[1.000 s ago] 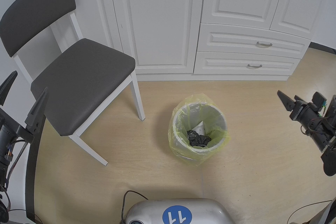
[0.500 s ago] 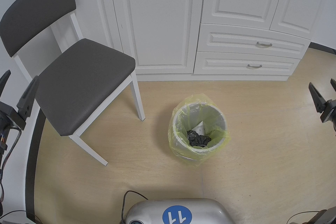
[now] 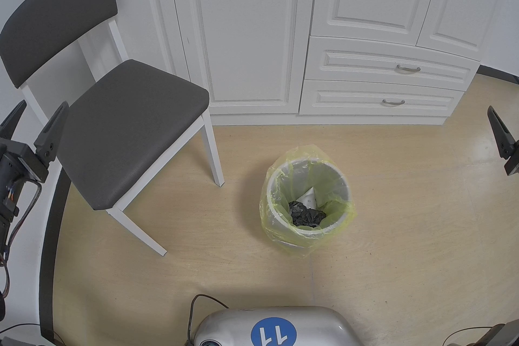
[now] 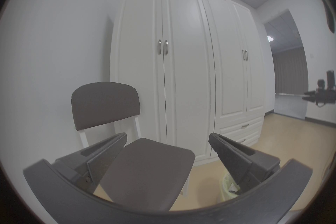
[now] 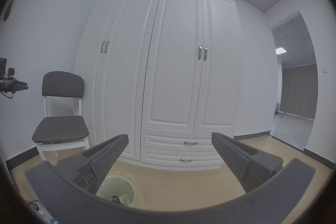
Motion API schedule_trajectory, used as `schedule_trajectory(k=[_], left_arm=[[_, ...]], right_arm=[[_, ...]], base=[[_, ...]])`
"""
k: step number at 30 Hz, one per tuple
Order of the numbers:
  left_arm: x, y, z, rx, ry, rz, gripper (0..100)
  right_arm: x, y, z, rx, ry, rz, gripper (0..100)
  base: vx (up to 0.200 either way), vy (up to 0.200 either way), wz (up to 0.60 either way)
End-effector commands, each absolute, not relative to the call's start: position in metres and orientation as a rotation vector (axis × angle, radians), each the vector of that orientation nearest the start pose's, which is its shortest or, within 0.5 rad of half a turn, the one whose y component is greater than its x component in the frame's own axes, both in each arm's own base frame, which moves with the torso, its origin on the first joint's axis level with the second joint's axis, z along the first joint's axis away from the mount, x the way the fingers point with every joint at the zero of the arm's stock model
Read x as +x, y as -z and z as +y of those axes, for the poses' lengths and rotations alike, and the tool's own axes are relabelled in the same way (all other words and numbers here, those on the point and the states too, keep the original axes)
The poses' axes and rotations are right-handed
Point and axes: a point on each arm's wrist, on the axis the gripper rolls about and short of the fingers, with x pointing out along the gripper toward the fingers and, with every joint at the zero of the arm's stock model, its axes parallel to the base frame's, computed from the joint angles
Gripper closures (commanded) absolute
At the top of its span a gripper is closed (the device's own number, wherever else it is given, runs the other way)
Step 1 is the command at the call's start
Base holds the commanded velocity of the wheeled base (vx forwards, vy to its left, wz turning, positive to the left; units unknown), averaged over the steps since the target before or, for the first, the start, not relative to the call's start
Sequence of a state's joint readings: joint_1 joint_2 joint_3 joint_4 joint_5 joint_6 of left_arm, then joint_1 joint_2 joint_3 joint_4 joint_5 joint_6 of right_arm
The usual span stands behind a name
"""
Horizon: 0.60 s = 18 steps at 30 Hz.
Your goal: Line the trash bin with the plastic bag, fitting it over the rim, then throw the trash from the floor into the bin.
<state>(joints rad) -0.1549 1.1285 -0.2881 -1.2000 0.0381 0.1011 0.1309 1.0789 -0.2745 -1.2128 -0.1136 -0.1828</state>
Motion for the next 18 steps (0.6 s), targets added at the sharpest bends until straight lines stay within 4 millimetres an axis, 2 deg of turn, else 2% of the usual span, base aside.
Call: schedule_trajectory(k=[1, 6, 10, 11, 12, 16, 17, 18], left_arm=[[0.157, -0.220, -0.023, 0.019, 0.104, -0.325, 0], [0.155, -0.221, -0.022, 0.007, 0.099, -0.363, 0], [0.144, -0.218, -0.021, 0.003, 0.100, -0.390, 0], [0.132, -0.216, -0.019, -0.009, 0.101, -0.420, 0], [0.124, -0.217, -0.018, -0.018, 0.102, -0.441, 0], [0.093, -0.227, -0.013, -0.044, 0.106, -0.546, 0], [0.083, -0.231, -0.012, -0.046, 0.102, -0.578, 0], [0.083, -0.231, -0.012, -0.046, 0.102, -0.578, 0]], right_arm=[[0.130, -0.230, 0.015, -0.129, 0.013, -0.393, 0], [0.127, -0.230, 0.015, -0.078, 0.003, -0.409, 0], [0.114, -0.233, 0.019, 0.018, -0.045, -0.480, 0], [0.096, -0.244, 0.020, 0.167, -0.100, -0.566, 0], [0.089, -0.248, 0.020, 0.212, -0.107, -0.589, 0], [0.072, -0.259, 0.012, 0.228, -0.037, -0.568, 0], [0.061, -0.261, 0.007, 0.217, 0.000, -0.552, 0], [0.061, -0.261, 0.007, 0.217, 0.000, -0.552, 0]], base=[[0.000, 0.000, 0.00], [0.000, 0.000, 0.00], [0.000, 0.000, 0.00], [0.000, 0.000, 0.00], [0.000, 0.000, 0.00], [0.000, 0.000, 0.00], [0.000, 0.000, 0.00], [0.000, 0.000, 0.00]])
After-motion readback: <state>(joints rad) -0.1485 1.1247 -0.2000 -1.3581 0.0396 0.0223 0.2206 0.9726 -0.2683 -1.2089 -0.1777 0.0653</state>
